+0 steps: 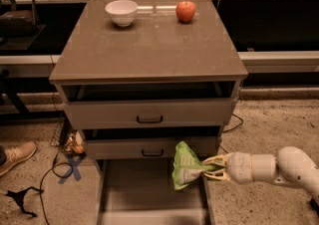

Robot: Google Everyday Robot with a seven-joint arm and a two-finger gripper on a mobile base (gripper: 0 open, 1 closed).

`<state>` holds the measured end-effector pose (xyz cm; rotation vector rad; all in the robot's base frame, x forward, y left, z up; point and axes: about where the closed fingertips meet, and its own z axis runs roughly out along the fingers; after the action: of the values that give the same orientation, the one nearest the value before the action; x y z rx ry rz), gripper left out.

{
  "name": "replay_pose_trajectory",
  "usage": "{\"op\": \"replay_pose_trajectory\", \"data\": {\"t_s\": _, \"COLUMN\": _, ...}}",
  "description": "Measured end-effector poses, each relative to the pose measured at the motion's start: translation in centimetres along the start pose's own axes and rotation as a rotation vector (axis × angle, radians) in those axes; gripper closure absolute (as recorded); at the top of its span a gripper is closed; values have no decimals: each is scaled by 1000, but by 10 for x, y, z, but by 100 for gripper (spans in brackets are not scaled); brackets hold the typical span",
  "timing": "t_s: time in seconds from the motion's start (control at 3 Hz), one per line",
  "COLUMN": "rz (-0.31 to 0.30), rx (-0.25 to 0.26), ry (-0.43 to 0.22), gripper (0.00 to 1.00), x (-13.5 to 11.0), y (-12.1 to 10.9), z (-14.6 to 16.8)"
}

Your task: Pick green rice chip bag from bottom drawer and place on counter

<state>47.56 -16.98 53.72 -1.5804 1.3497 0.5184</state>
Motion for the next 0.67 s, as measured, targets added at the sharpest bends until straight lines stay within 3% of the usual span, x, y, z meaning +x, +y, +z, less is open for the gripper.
{"op": "replay_pose_trajectory", "data": {"t_s": 0.33, "rz": 0, "rx": 0, "ry": 0, "gripper": 100, "x": 0, "y": 0, "z": 0}}
{"op": "replay_pose_trajectory", "data": {"t_s": 0.67, "rz": -13, "rx": 83, "ry": -71, "gripper": 100, "x": -23, "y": -22, "z": -23}}
